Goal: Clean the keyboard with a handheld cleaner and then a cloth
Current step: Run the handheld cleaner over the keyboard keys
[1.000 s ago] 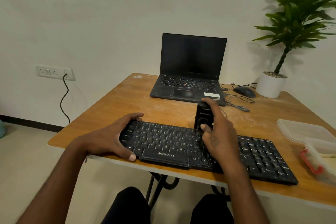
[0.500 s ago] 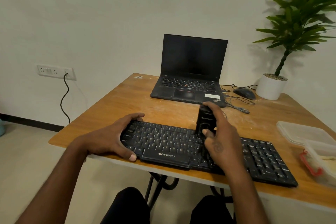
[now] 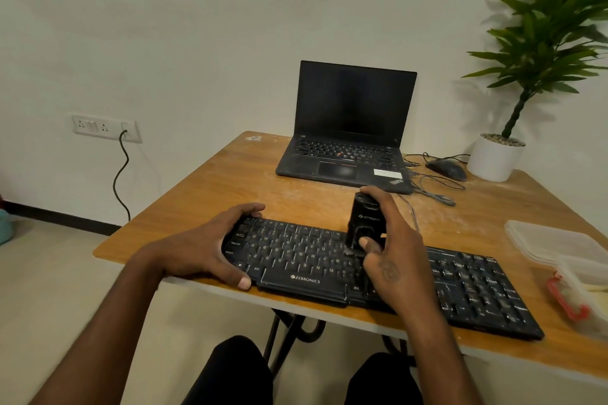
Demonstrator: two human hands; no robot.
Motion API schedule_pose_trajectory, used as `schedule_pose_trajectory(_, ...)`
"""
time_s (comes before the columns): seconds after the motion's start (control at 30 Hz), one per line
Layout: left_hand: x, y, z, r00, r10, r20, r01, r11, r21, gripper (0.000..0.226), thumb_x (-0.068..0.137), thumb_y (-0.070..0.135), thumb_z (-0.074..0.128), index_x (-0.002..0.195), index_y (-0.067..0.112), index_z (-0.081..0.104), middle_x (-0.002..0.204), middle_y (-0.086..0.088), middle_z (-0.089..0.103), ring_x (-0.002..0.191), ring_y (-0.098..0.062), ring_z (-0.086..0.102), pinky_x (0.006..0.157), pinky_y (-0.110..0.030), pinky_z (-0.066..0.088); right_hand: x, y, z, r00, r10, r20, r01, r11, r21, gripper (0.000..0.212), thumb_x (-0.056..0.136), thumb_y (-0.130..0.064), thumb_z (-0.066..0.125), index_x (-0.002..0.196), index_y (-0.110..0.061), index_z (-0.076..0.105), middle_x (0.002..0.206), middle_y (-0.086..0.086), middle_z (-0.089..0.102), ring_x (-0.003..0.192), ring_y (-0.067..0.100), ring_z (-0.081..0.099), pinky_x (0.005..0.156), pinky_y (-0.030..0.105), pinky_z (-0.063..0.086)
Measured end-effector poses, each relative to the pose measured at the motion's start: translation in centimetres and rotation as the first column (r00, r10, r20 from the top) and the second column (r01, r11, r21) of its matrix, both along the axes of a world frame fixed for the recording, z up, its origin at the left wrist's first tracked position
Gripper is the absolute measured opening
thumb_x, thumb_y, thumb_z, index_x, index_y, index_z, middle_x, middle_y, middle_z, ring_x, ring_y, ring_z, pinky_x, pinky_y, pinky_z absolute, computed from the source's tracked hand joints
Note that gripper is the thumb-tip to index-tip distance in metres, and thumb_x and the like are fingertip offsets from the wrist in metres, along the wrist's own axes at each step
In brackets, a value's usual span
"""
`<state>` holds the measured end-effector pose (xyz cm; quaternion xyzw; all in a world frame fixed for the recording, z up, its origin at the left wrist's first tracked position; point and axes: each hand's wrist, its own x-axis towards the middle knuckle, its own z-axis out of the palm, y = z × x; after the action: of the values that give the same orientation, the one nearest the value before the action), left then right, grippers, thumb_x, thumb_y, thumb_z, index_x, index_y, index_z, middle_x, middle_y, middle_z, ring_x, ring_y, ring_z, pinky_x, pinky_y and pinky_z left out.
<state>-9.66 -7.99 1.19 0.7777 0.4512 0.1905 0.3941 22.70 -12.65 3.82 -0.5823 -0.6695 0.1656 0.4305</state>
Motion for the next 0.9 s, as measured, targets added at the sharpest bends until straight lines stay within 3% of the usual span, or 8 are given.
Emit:
schedule_pose_trajectory(0.17, 0.0, -0.1, 0.0, 1.0, 0.001, 0.007, -0.001, 1.0, -0.004, 0.124, 0.055, 0.055, 0.098, 0.151, 0.067, 0.02, 0.156, 0.024, 0.033, 0.138, 0.001, 0.044, 0.115, -0.032, 0.047, -3.2, 0.2, 0.2, 0.993, 0.107, 0.055, -0.107, 0.994, 0.011, 0.089, 0.086, 0.005, 0.062, 0.14, -0.058, 0.029, 0.106, -0.009, 0.059, 0.087, 0.006, 0.06, 0.062, 0.024, 0.055)
schedule_pose_trajectory(0.3, 0.0, 0.0, 0.0, 1.0, -0.003, 0.008, 0.004, 1.0, -0.008, 0.124, 0.056, 0.054, 0.098, 0.151, 0.067, 0.02, 0.156, 0.023, 0.033, 0.139, 0.0, 0.044, 0.115, -0.033, 0.047, -4.0, 0.0, 0.2, 0.986, 0.165, 0.036, -0.165, 0.986, -0.007, 0.092, 0.087, 0.007, 0.061, 0.138, -0.062, 0.029, 0.11, -0.006, 0.059, 0.092, 0.012, 0.062, 0.069, 0.035, 0.062)
schedule_pose_trajectory(0.47, 0.0, 0.0, -0.1, 1.0, 0.003, 0.008, -0.003, 1.0, -0.001, 0.126, 0.055, 0.054, 0.098, 0.153, 0.065, 0.02, 0.156, 0.024, 0.032, 0.139, 0.0, 0.043, 0.116, -0.032, 0.045, 0.1, -0.9, 0.3, 0.992, 0.115, -0.056, -0.117, 0.993, -0.035, 0.091, 0.087, 0.012, 0.06, 0.132, -0.064, 0.035, 0.099, -0.022, 0.049, 0.083, 0.008, 0.062, 0.057, 0.029, 0.061)
schedule_pose_trajectory(0.63, -0.1, 0.2, -0.3, 1.0, -0.002, 0.007, 0.002, 1.0, 0.002, 0.126, 0.056, 0.053, 0.098, 0.154, 0.063, 0.019, 0.157, 0.024, 0.032, 0.14, -0.001, 0.043, 0.116, -0.032, 0.046, -0.7, -1.2, 0.1, 0.994, 0.104, -0.024, -0.105, 0.994, -0.021, 0.094, 0.086, 0.01, 0.061, 0.135, -0.064, 0.031, 0.1, -0.02, 0.051, 0.086, 0.004, 0.059, 0.057, 0.019, 0.053)
schedule_pose_trajectory(0.8, -0.2, 0.2, -0.3, 1.0, -0.003, 0.001, 0.003, 1.0, -0.007, 0.125, 0.056, 0.053, 0.098, 0.152, 0.065, 0.019, 0.156, 0.025, 0.032, 0.137, 0.003, 0.044, 0.112, -0.028, 0.048, -3.5, -1.0, 0.2, 0.982, 0.189, -0.023, -0.189, 0.982, -0.017, 0.093, 0.088, 0.008, 0.061, 0.131, -0.068, 0.029, 0.104, -0.011, 0.058, 0.09, 0.008, 0.062, 0.067, 0.035, 0.062)
schedule_pose_trajectory(0.9, -0.1, 0.2, -0.2, 1.0, -0.005, 0.0, 0.005, 1.0, -0.003, 0.125, 0.057, 0.053, 0.099, 0.153, 0.064, 0.02, 0.156, 0.025, 0.032, 0.136, 0.005, 0.044, 0.113, -0.028, 0.047, -2.0, -1.3, 0.4, 0.97, 0.219, -0.108, -0.223, 0.974, -0.035, 0.089, 0.09, 0.008, 0.06, 0.127, -0.068, 0.034, 0.106, -0.012, 0.057, 0.081, 0.008, 0.068, 0.058, 0.029, 0.061)
